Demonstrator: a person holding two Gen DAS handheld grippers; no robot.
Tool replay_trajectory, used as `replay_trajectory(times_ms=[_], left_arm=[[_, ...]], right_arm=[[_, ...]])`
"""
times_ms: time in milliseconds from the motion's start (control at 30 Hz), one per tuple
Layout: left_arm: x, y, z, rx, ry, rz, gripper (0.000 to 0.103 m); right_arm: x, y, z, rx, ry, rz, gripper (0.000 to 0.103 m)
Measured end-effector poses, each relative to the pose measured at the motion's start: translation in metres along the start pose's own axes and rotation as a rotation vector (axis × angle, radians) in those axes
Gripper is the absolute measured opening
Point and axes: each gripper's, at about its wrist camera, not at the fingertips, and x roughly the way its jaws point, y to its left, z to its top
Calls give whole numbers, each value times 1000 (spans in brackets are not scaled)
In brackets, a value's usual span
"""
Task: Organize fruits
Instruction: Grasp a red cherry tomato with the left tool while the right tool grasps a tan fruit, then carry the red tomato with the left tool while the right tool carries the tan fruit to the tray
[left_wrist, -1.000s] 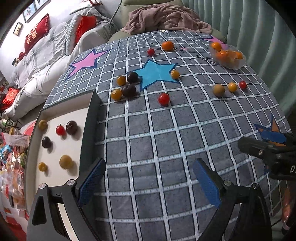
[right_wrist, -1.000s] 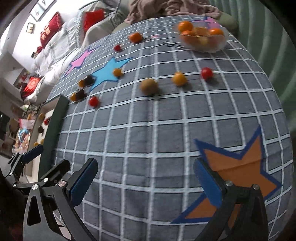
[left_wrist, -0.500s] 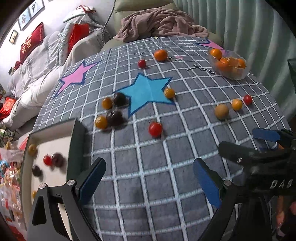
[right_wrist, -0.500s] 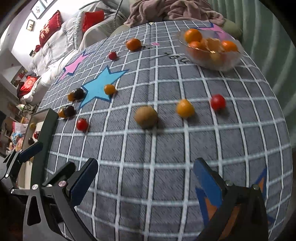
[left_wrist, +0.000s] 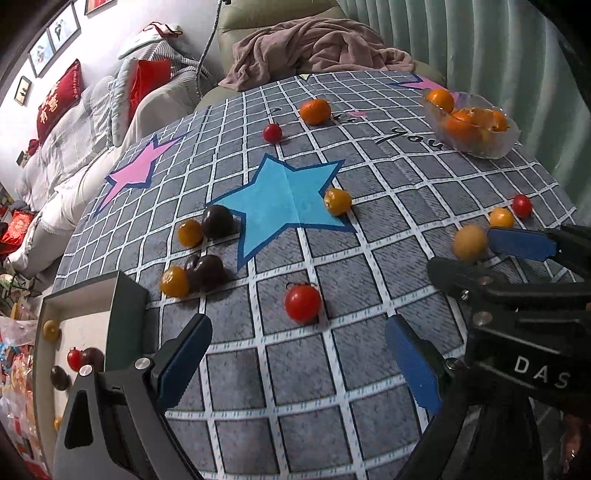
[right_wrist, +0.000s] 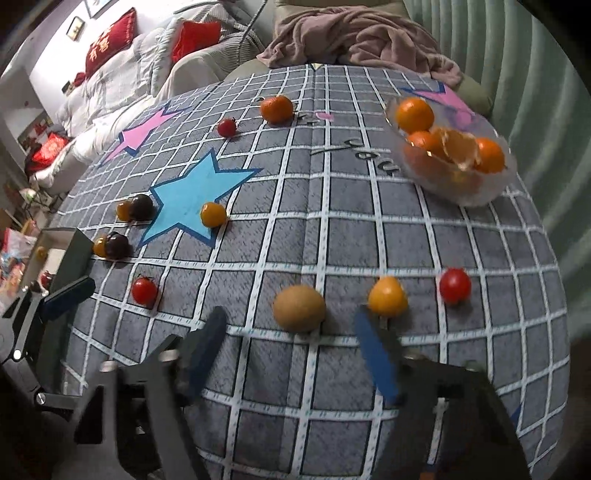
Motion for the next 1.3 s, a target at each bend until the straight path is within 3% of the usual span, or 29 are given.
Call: replay_trajectory(times_ms=[33,67,100,300,367,433,833,1300], left_arm=[[0,0,1,-3,-11,-9,87],[1,0,2,-4,-15,-10,86],[2,-1,4,-2,-17,-4,85],[3,-1,9,-11,-24,-25,55],[4,0,10,-26,-18,-48,32],[4,0,10,-32,-11,-69,21],[-17,17,-22,-94,21,-149,21],[-47,22,-69,-90,39,-147,21]], right_arm=[[1,2,2,-17,-2,-21,51],[1,3,3,-26,-6,-30,33],[0,1,2,-24,-7,-22,30],[-6,-14,-3,18,-16,55,30],[-8,-15,-7,18,-19,63,30],[-10,-17,-11,23,-18,67,30],[-34,-21,-44,56,-16,126,30],[-53,-12,-80,70,2,149,30]])
